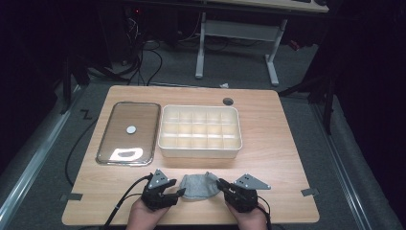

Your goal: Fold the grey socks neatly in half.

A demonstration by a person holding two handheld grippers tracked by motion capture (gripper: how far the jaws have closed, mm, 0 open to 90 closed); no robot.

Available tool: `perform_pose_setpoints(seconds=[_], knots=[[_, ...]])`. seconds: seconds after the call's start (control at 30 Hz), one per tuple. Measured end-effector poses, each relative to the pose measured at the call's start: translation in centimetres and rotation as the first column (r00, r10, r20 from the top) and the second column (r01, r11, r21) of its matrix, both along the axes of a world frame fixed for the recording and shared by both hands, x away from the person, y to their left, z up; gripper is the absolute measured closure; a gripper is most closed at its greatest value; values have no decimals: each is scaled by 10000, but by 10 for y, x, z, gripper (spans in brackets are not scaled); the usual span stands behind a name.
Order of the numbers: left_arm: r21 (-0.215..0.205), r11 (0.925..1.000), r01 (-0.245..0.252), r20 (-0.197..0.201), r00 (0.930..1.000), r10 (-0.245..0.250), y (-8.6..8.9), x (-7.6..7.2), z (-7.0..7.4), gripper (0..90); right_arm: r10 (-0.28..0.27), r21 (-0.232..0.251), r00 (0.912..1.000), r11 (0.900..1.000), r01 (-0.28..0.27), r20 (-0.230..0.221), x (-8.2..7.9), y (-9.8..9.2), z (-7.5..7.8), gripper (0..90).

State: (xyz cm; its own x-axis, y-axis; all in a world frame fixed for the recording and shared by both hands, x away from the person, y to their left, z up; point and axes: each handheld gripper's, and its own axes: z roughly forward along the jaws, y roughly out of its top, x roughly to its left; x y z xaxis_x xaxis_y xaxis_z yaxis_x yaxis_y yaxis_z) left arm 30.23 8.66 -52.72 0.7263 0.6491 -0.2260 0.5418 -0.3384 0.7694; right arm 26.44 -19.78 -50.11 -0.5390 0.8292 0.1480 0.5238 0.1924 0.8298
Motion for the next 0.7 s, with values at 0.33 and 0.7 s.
perform_pose_setpoints(seconds=[0.33, 0.7], knots=[[249, 9996, 161, 153, 9997, -165, -6, 0, -6, 763, -2, -576, 9999, 9983, 11, 167, 1, 18, 7, 833], [174, 9992, 373, 93, 9993, -374, -5, -1, -6, 770, 634, -900, 9980, 9940, -628, 45, 7, 57, 8, 835]])
